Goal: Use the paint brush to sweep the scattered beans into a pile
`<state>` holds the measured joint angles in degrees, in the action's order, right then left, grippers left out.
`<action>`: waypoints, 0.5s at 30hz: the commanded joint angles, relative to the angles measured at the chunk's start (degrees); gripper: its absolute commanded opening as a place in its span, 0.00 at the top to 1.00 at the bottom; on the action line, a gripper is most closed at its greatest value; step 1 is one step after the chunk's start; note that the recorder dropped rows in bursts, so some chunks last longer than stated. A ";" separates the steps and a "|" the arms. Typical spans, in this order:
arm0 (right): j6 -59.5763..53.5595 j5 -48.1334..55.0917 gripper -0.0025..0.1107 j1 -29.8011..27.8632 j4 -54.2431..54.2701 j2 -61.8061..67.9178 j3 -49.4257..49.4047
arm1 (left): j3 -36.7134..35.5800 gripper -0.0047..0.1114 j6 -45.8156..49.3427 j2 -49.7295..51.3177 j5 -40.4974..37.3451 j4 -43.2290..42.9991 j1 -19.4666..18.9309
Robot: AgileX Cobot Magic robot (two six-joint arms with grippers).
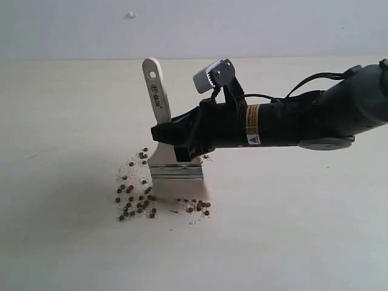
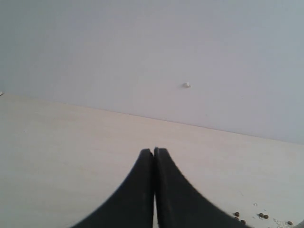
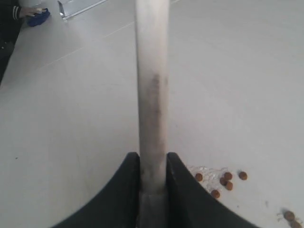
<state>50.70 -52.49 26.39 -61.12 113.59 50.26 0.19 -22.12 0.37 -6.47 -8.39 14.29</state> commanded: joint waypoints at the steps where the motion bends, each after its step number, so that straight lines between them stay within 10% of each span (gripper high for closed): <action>1: 4.54 -4.62 0.98 -0.34 -5.28 -1.51 0.40 | -0.19 0.96 -0.54 -0.37 0.15 -0.30 0.31; 9: 10.42 -0.24 0.98 3.97 -2.44 -9.79 0.40 | -0.19 0.96 -0.54 -0.37 0.15 -0.30 0.31; 15: -6.93 19.41 0.98 18.81 30.31 -10.41 0.40 | -0.19 0.96 -0.54 -0.37 0.15 -0.30 0.31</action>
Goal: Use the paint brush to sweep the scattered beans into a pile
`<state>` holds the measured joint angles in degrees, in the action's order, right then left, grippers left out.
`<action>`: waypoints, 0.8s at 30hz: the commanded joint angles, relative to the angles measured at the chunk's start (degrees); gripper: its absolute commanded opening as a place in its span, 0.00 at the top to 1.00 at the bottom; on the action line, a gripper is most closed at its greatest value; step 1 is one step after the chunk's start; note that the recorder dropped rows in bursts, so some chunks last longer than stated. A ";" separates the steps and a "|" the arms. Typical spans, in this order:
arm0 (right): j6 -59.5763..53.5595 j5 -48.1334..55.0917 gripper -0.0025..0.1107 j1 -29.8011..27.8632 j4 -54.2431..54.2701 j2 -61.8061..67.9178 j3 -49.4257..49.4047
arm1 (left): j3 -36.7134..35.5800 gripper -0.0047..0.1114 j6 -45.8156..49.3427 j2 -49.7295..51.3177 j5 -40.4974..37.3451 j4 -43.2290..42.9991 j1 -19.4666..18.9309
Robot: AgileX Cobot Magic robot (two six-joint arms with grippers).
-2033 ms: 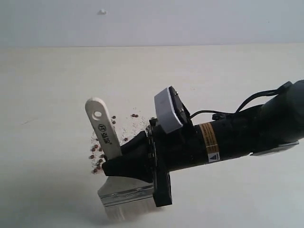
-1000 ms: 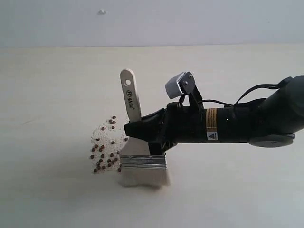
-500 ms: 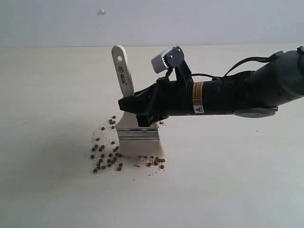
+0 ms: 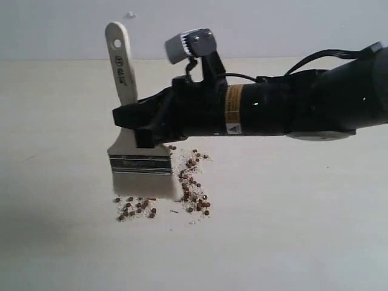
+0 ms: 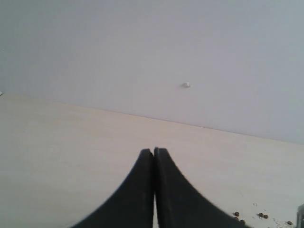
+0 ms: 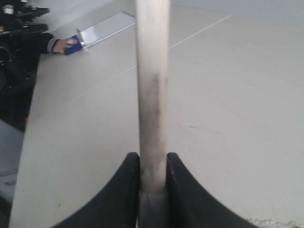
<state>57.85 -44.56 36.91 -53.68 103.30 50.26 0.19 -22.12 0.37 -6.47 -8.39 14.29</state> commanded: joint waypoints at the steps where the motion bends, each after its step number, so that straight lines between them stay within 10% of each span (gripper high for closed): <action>1: -27.17 11.80 0.98 13.28 40.32 1.32 0.40 | -0.19 0.96 -0.54 -0.37 0.15 -0.30 0.31; 4: -49.97 2.15 0.98 23.10 76.45 4.99 0.54 | -0.19 0.96 -0.54 -0.37 0.15 -0.30 0.31; 7: -55.83 -3.62 0.98 28.68 90.15 8.51 1.50 | -0.19 0.96 -0.54 -0.37 0.15 -0.30 0.31; 24: -71.24 -3.01 0.98 31.76 104.87 14.34 5.06 | -0.19 0.96 -0.54 -0.37 0.15 -0.30 0.31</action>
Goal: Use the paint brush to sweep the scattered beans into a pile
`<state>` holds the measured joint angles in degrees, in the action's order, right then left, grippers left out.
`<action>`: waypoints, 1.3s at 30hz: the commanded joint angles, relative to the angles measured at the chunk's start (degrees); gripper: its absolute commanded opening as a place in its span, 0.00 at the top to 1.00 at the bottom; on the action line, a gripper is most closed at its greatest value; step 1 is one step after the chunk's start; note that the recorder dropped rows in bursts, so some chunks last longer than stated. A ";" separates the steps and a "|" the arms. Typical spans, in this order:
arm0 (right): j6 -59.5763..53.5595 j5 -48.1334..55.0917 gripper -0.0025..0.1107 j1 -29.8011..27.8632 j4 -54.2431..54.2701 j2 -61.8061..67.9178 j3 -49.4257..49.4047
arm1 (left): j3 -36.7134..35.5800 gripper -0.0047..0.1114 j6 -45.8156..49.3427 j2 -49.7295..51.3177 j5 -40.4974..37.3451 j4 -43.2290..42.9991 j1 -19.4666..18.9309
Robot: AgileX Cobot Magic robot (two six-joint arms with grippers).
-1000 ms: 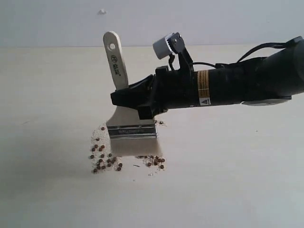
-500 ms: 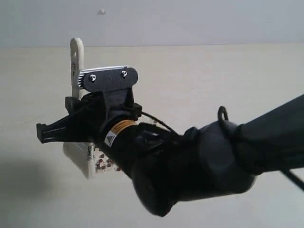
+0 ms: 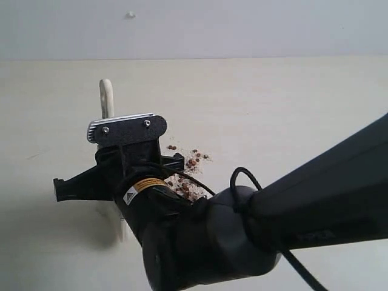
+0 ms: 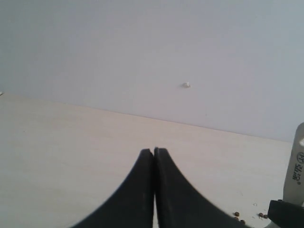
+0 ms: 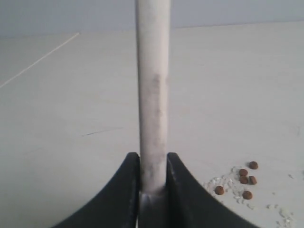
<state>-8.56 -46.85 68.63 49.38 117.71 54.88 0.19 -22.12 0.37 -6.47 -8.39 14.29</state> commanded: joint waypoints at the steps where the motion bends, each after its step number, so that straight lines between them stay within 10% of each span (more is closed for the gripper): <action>1: -5.57 -0.40 0.98 0.04 2.38 -0.08 0.43 | -0.19 0.96 -0.54 -0.37 0.15 -0.30 0.31; 24: -19.81 -8.27 0.98 0.04 16.24 -1.37 0.43 | -0.19 0.96 -0.54 -0.37 0.15 -0.28 0.41; 39: -2.18 -6.21 0.98 3.38 3.99 -5.81 0.43 | -0.19 0.96 -0.54 -0.37 0.15 -0.28 0.65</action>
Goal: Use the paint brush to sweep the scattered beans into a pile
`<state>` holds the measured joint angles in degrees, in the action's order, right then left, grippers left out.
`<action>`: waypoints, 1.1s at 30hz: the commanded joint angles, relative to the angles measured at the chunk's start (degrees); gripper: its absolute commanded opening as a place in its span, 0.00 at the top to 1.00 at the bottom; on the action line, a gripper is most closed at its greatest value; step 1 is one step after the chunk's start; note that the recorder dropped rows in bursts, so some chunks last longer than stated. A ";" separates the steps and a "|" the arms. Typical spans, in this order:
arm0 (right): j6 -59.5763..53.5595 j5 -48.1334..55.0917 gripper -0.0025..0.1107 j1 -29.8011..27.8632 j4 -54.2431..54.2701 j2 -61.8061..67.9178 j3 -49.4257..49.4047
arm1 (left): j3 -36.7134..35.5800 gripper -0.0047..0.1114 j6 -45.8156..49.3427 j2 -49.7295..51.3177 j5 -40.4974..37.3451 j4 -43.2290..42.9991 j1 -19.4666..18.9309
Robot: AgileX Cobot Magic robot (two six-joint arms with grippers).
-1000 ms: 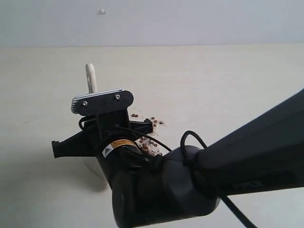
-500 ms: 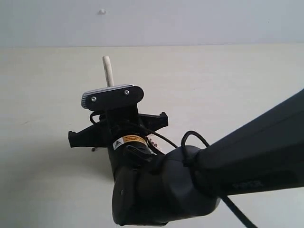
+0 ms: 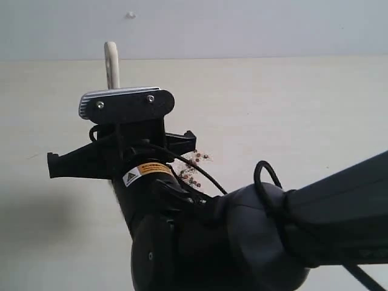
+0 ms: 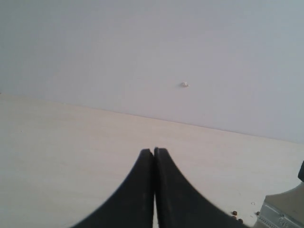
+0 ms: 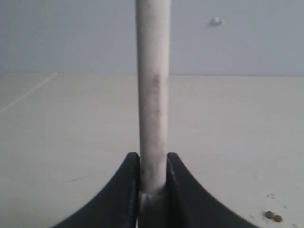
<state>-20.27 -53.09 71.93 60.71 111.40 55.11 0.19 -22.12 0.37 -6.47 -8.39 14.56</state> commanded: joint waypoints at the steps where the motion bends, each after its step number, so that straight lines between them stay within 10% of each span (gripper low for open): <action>1: 12.16 -0.53 0.98 0.07 -9.38 1.07 0.21 | -0.19 0.96 -0.54 -0.37 0.15 -0.28 0.39; 33: 0.82 1.83 0.98 -5.53 8.39 15.42 19.13 | -0.19 0.96 -0.54 -0.37 0.15 -0.28 0.39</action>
<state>-20.48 -53.50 67.98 68.89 126.94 73.80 0.19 -22.12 0.37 -6.47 -8.39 14.56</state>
